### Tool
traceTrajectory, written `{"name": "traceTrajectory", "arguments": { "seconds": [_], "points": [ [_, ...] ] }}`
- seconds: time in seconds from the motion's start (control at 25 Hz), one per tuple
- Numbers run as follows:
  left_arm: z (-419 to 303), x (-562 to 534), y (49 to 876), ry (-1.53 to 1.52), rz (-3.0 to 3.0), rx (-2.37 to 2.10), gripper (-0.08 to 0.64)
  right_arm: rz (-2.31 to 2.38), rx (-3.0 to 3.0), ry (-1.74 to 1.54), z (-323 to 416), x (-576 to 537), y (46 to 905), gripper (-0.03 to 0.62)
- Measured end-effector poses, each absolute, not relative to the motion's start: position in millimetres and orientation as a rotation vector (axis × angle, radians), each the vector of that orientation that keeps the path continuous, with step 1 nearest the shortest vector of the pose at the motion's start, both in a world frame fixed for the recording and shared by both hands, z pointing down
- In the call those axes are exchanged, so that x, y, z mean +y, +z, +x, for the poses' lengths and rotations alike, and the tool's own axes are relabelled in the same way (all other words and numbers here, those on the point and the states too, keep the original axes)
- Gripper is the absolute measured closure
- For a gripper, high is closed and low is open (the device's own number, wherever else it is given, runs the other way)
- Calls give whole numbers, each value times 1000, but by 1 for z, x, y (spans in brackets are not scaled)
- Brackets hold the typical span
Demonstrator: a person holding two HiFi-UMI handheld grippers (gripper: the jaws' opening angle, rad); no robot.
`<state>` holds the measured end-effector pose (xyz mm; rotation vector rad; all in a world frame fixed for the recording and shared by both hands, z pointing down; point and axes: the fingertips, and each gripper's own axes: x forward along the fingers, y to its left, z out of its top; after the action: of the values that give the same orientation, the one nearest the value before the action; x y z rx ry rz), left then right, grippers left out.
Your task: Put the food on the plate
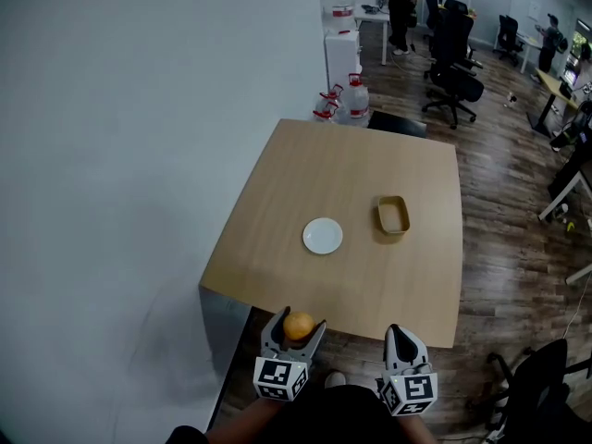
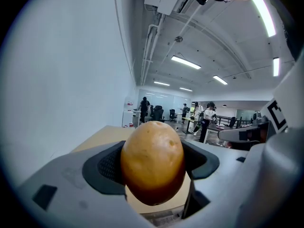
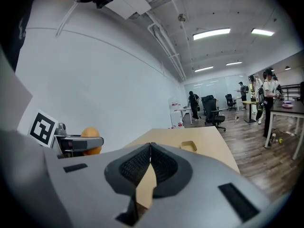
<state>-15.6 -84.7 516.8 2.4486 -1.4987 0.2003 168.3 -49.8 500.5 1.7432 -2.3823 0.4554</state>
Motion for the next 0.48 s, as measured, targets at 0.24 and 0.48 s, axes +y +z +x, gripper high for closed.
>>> {"name": "traceTrajectory", "arguments": {
  "seconds": [0.24,0.48],
  "points": [
    [-8,-105,526,234,2441,-1491,236,1776,-2364,471,187,-64,506,532],
    [-5,-123,535,262,2440,-1470,236,1787,-2342,486,191,-67,510,532]
  ]
}}
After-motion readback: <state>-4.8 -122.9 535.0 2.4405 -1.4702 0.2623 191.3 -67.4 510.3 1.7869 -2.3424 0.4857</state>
